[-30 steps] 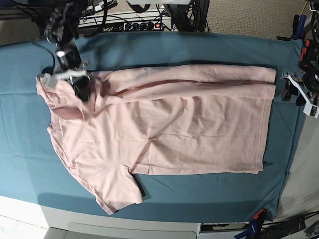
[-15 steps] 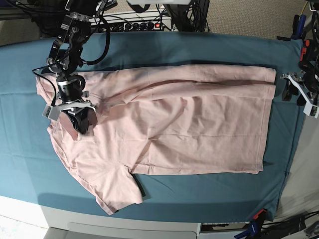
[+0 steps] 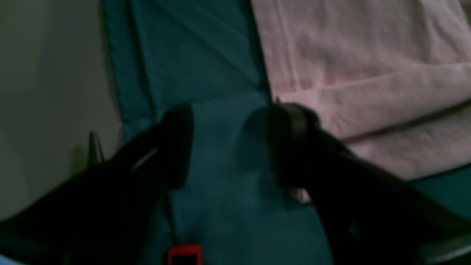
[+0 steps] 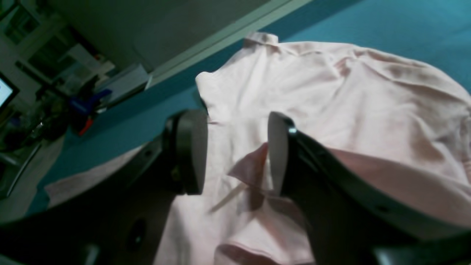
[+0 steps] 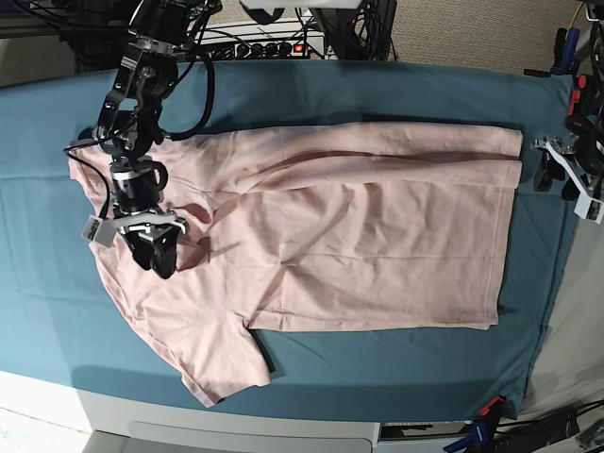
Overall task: Fold the T-shirt properly
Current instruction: 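Grasp the sleeve fabric with the right gripper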
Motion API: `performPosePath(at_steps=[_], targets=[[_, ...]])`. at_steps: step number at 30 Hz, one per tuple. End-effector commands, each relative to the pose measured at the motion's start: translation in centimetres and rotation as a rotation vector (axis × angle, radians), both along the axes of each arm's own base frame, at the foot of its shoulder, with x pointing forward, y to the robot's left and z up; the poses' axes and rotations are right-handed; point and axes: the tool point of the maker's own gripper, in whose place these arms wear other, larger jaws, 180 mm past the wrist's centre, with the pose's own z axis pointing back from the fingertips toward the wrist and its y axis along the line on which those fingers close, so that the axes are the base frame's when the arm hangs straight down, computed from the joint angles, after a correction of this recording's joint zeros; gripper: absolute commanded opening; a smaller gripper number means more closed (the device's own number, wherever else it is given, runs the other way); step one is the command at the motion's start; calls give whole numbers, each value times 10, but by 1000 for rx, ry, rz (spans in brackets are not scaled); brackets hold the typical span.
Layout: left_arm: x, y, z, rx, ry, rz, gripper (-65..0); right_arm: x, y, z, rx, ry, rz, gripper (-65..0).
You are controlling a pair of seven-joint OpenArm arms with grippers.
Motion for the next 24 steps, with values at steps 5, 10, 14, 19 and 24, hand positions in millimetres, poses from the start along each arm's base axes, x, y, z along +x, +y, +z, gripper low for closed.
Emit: performPosePath(at_steps=[5, 10, 14, 19, 24], targets=[[7, 4, 13, 17, -33, -10, -303, -1, -14, 16, -2, -48, -23, -378], [7, 4, 13, 16, -33, -10, -303, -34, -52, 14, -14, -15, -118, -380], [7, 3, 13, 15, -34, -10, -303, -60, -75, -7, -61, 78, -178, -545], [7, 1, 13, -1, -37, -9, -303, -61, -80, -18, -134, 143, -226, -650], [7, 1, 13, -1, -37, -9, -303, -44, -54, -54, -213, 238, -186, -650]])
